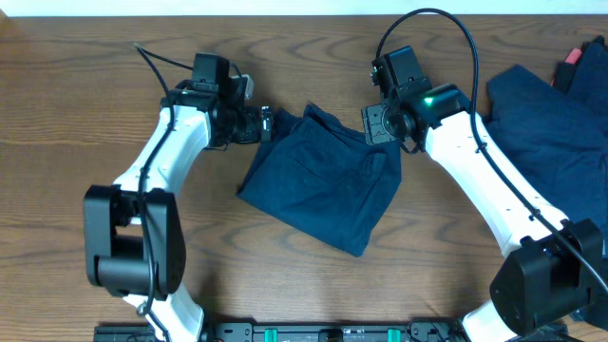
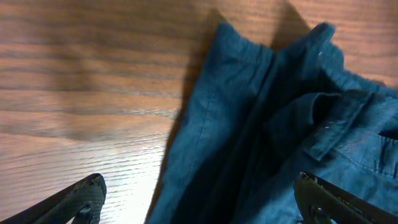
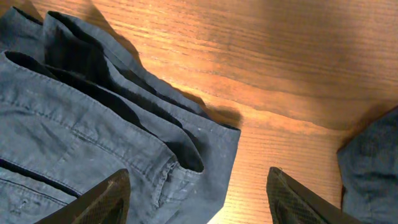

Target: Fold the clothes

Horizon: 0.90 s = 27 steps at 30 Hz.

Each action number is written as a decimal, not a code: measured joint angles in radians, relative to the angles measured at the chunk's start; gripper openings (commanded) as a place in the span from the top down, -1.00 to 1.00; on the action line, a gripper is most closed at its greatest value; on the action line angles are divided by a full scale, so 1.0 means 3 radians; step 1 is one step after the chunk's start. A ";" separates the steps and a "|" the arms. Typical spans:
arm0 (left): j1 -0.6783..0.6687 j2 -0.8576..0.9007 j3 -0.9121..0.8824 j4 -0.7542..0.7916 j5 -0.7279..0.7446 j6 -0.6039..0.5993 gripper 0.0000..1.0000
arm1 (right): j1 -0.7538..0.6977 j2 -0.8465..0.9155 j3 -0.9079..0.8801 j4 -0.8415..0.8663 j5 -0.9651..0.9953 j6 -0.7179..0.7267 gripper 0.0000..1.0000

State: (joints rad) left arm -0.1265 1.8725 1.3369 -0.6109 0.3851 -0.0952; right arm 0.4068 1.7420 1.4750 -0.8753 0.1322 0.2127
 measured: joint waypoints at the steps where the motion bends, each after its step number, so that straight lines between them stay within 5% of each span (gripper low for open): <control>1: -0.0003 0.0042 0.0000 0.0000 0.0027 0.0003 -0.96 | 0.0000 0.0000 0.0000 -0.0004 0.0000 0.0000 -0.36; 15: -0.0106 0.0511 0.0023 -0.0055 0.0487 0.0047 -0.93 | 0.0000 0.0000 0.0000 -0.0018 0.0000 0.0000 -0.35; 22: -0.0175 0.0627 0.0043 -0.0080 0.0573 0.0051 0.45 | 0.0000 0.0000 0.0000 -0.0075 0.0001 0.0001 -0.33; 25: -0.0175 0.0676 0.0043 -0.0136 0.0580 0.0055 0.88 | 0.0000 0.0000 0.0000 -0.0081 0.0000 0.0001 -0.33; 27: -0.0174 0.0685 0.0042 -0.0165 0.0580 0.0066 0.88 | 0.0000 0.0000 0.0000 -0.0083 0.0000 0.0000 -0.33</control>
State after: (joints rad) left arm -0.1787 2.0781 1.3495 -0.6605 0.5591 -0.0753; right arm 0.4068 1.7420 1.4750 -0.9001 0.1322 0.2127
